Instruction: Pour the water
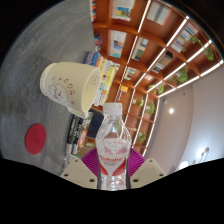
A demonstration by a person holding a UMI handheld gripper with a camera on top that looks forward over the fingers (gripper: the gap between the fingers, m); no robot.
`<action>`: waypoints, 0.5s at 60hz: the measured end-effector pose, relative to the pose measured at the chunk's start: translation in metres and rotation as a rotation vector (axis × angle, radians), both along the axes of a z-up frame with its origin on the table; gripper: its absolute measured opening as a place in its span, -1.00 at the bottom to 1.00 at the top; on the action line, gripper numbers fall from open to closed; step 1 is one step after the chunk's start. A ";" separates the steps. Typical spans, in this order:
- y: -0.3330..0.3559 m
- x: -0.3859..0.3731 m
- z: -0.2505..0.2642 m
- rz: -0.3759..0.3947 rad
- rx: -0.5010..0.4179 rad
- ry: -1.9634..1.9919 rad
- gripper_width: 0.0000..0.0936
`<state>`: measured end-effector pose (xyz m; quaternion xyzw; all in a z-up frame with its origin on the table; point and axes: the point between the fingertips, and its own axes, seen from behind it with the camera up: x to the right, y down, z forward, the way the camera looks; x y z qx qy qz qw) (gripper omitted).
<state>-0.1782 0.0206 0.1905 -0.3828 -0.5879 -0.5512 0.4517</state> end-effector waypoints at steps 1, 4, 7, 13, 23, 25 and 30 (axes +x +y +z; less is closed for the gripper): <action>0.001 -0.003 0.001 0.002 0.010 -0.034 -0.25; 0.002 -0.008 0.003 0.004 0.033 -0.136 -0.24; 0.004 -0.013 0.008 0.002 0.053 -0.234 -0.24; 0.008 -0.021 0.008 0.000 0.091 -0.377 -0.25; 0.012 -0.026 0.004 0.000 0.092 -0.427 -0.24; 0.012 -0.027 0.004 0.000 0.094 -0.420 -0.25; 0.009 -0.028 0.006 0.013 0.083 -0.332 -0.24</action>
